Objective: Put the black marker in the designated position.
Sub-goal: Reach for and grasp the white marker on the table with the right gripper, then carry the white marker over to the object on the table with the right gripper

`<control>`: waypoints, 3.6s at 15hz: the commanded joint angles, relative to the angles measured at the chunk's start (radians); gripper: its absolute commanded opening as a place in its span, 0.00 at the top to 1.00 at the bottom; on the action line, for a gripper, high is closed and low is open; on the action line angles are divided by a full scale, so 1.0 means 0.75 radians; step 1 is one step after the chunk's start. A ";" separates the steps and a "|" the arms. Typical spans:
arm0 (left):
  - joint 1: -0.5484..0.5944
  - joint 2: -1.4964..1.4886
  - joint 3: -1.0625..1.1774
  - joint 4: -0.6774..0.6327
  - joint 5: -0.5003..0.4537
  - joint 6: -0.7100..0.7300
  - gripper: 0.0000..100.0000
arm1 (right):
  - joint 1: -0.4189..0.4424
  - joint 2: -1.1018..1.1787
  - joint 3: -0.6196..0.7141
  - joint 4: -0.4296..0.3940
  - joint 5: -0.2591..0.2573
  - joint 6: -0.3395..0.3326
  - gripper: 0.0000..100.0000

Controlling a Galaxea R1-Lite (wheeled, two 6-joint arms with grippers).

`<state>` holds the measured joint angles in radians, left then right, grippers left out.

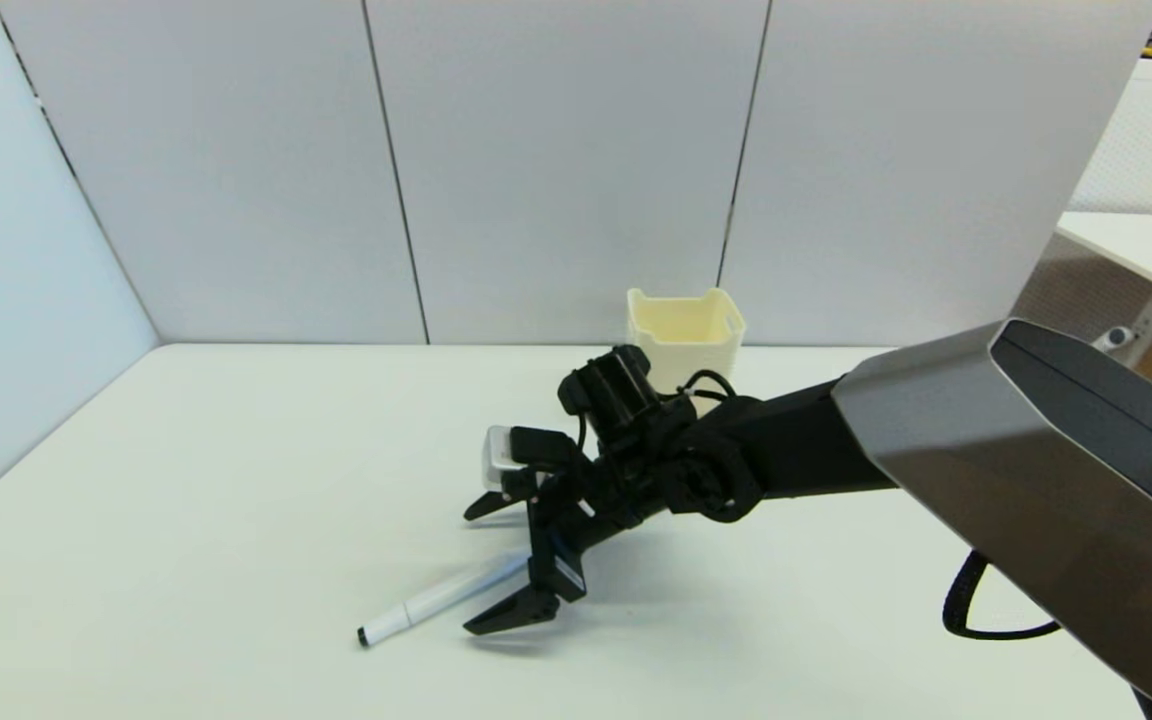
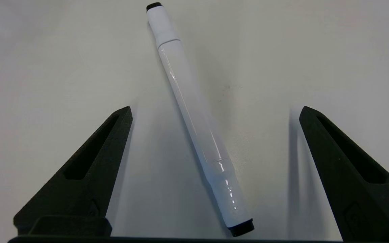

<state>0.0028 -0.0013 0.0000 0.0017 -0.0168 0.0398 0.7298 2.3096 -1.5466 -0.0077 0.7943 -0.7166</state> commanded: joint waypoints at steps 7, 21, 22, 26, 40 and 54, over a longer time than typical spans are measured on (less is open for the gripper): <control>0.000 0.002 0.000 0.000 0.000 0.000 0.00 | -0.010 0.017 -0.004 0.000 0.023 -0.008 0.00; 0.000 0.002 0.000 0.000 0.000 0.000 0.00 | -0.014 0.019 -0.008 0.002 0.021 -0.014 1.00; 0.000 0.002 0.000 0.000 0.000 0.000 0.00 | -0.016 0.019 -0.008 0.000 0.021 -0.014 1.00; 0.000 0.002 0.000 0.000 0.000 0.000 0.00 | -0.020 0.007 -0.008 0.006 0.023 -0.014 1.00; 0.000 0.002 0.000 0.000 0.000 0.000 0.00 | -0.427 -0.621 0.158 0.219 0.021 0.201 1.00; 0.000 0.002 0.000 0.000 0.000 0.000 0.00 | -0.981 -0.699 0.260 0.125 -0.229 0.896 1.00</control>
<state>0.0028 -0.0013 0.0000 0.0017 -0.0168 0.0398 0.0028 1.7683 -1.3513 0.1149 0.7062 -0.1187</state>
